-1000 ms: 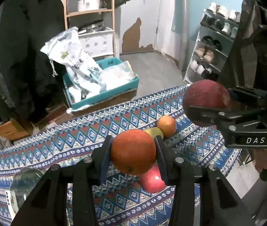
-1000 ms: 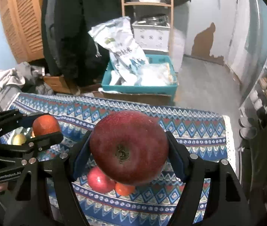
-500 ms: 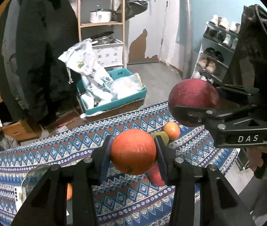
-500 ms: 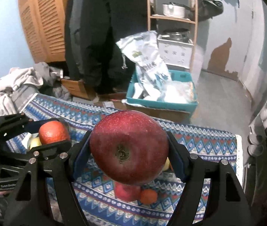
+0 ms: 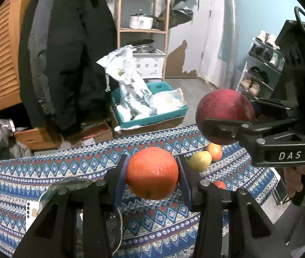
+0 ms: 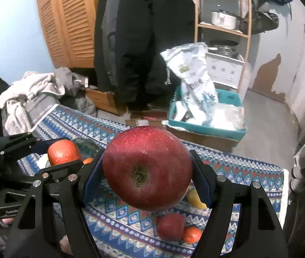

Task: Organize fruits
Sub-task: 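Lift the red apple and tangerine in both tools and carry them over the glass plate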

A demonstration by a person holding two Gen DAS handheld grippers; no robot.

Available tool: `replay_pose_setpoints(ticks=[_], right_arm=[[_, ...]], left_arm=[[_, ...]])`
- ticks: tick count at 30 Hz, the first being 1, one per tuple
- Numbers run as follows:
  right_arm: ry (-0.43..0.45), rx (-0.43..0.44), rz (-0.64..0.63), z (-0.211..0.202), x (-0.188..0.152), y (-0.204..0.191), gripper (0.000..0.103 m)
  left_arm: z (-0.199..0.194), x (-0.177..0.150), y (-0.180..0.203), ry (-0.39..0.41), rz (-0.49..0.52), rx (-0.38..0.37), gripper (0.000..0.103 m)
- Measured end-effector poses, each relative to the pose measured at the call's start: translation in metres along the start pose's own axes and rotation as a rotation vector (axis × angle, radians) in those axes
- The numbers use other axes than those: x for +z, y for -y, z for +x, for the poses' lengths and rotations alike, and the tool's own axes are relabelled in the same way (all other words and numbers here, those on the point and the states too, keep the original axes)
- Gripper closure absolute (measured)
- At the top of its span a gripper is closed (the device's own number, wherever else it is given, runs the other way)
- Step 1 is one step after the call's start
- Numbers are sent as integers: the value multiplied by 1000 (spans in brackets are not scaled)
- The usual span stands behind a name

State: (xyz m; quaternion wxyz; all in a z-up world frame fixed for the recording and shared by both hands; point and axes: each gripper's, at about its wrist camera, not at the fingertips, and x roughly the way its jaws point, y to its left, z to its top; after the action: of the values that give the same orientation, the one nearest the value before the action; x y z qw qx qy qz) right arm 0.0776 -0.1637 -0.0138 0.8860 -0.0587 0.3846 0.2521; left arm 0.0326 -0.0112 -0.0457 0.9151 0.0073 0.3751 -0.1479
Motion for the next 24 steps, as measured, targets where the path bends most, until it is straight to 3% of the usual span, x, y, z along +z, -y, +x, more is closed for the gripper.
replay_pose_setpoints(ticks=[24], right_arm=[[-71, 112, -76, 64, 34, -85, 28]], left_arm=[[-20, -27, -92, 3, -143, 100, 58]])
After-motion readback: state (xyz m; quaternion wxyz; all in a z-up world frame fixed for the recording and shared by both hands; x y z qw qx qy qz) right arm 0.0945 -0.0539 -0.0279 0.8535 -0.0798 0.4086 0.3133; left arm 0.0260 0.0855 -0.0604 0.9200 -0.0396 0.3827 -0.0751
